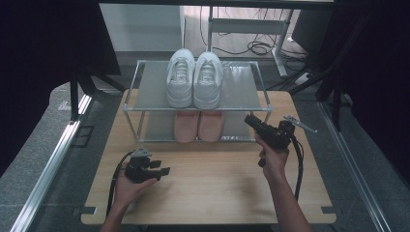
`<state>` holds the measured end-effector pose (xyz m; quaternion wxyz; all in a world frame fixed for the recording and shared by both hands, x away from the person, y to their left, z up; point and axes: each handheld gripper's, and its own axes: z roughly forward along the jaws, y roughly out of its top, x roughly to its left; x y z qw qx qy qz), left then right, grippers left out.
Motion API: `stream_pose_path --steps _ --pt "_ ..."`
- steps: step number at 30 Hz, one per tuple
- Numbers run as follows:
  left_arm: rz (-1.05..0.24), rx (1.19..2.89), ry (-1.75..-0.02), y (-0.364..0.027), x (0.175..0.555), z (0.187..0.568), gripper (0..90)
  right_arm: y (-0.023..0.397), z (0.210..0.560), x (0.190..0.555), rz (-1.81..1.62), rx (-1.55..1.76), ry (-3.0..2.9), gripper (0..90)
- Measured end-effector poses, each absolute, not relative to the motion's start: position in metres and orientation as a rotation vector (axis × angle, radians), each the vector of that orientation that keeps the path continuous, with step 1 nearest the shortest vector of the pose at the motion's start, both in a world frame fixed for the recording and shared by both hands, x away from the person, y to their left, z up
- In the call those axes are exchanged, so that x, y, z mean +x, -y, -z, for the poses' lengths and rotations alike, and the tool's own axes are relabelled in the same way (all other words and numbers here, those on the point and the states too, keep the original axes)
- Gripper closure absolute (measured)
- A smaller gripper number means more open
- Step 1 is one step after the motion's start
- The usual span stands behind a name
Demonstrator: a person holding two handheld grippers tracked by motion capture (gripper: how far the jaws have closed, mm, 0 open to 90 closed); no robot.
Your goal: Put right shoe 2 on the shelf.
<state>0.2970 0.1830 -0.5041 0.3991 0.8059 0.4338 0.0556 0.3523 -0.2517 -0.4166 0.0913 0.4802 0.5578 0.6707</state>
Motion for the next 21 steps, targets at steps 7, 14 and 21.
stream_pose_path --steps 7,14,21 --pt "-0.133 2.04 -1.102 -0.182 0.298 0.505 46.7 0.269 0.433 0.339 -1.978 1.448 -1.645 71.9" --pt "-0.132 2.045 -1.097 -0.18 0.299 0.505 46.8 0.276 0.457 0.331 -1.938 1.496 -1.645 71.6" --pt "-0.131 2.047 -1.098 -0.179 0.3 0.506 46.7 0.277 0.47 0.327 -1.908 1.518 -1.668 69.7"
